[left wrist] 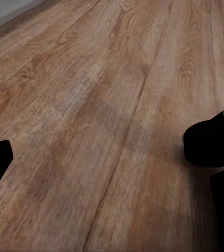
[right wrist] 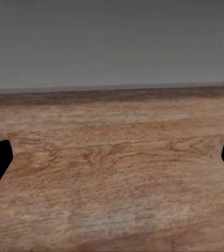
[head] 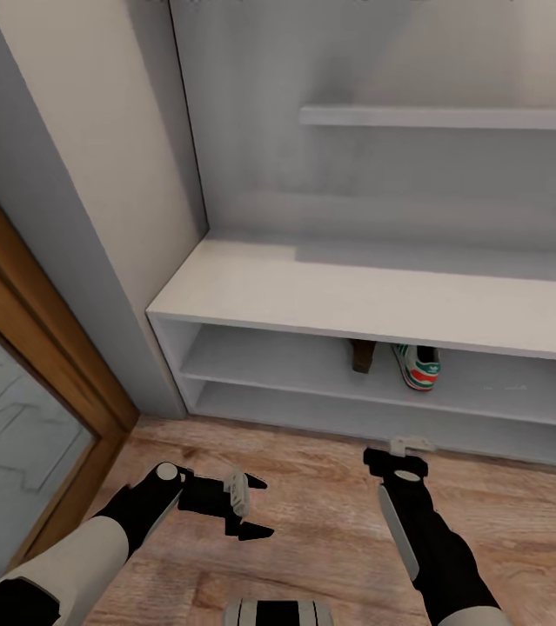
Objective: Pick up the two gym shoes and the two sandals from the corridor floor and place them onto the hallstand (shoe rack) in the corridor, making sure they are on the rack and not on the floor. Arrange them so the two gym shoes are next to each other and the two sandals are next to each other.
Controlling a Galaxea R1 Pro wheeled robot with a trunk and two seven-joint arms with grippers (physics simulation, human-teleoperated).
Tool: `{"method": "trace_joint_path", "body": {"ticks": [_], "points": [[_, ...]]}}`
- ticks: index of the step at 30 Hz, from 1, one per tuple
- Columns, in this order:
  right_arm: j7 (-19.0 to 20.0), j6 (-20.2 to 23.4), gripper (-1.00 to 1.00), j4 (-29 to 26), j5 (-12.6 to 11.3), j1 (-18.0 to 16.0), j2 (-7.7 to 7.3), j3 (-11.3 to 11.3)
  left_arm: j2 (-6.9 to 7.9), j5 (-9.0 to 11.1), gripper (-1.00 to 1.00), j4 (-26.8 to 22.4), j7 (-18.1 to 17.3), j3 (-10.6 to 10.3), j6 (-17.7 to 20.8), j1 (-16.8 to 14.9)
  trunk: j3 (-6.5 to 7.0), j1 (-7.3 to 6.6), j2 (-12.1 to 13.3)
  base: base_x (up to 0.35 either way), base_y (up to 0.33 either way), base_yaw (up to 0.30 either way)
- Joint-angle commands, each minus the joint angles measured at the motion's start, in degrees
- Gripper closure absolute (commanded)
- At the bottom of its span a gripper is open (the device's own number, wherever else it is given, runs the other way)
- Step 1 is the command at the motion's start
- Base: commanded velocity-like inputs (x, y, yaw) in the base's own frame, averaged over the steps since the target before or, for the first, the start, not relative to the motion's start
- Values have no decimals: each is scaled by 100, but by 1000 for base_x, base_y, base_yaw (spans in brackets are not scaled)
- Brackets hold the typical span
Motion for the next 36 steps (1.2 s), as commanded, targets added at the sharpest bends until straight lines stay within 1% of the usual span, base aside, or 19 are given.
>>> {"method": "trace_joint_path", "body": {"ticks": [1,6,7,12,15,17,19,20,21,22,25,27,31,36], "points": [[-56,-69,-100,28,-58,0,-2,11,2,-30,-100,-7,3,-7,-58,-2,-4,-4,-2,-279,0,0],[-56,-311,-100,439,-40,-9,-2,16,2,-27,-100,-6,3,-7,-58,-2,-4,-4,-2,-317,0,0],[-64,-685,-100,872,-49,-11,-3,17,2,-19,-100,-4,3,-6,-58,-2,-4,-4,-2,-312,0,0],[-69,-807,-100,1316,-26,-11,-2,17,7,-12,-100,-2,3,6,-58,-2,-4,-4,-2,-309,0,0],[-65,-1002,-100,1615,-22,-11,-2,17,10,-10,-100,-1,6,13,-58,-2,-4,-4,-2,-192,0,0],[-63,-1312,-100,1818,-21,-11,-2,15,11,-9,-100,1,12,12,-58,-2,-4,-4,-2,-83,0,0],[-68,-1834,-100,2163,-24,-11,-5,15,11,-10,-100,2,27,11,-58,-2,-4,-4,-2,-39,0,0],[-71,-1949,-100,2253,-23,-11,-4,16,11,-10,-100,2,29,11,-58,-2,-4,-4,-2,-24,0,0],[-75,-2191,-100,2500,-25,-11,-6,16,11,-10,-100,2,34,11,-58,-2,-4,-4,-2,-12,0,0],[-76,-2285,-100,2635,-26,-11,-8,13,11,-10,-100,2,35,10,-58,-2,-4,-4,-2,-8,0,-10],[-79,-2411,-100,2916,-34,-11,-10,10,16,-10,-100,2,38,17,-58,-2,0,-4,-2,-3,0,-136],[-77,-2433,-100,2997,-37,-11,-11,9,18,-10,-100,1,38,17,-58,-2,4,-4,-2,-1,0,-228],[-55,-2457,-100,3090,-64,-11,-51,1,27,-10,-100,2,38,19,-58,-2,14,-4,-2,0,0,-272],[-45,-2464,-100,3104,-81,-11,-64,-11,30,-5,-100,2,38,24,-53,-2,27,-4,-2,0,0,-288]]}}
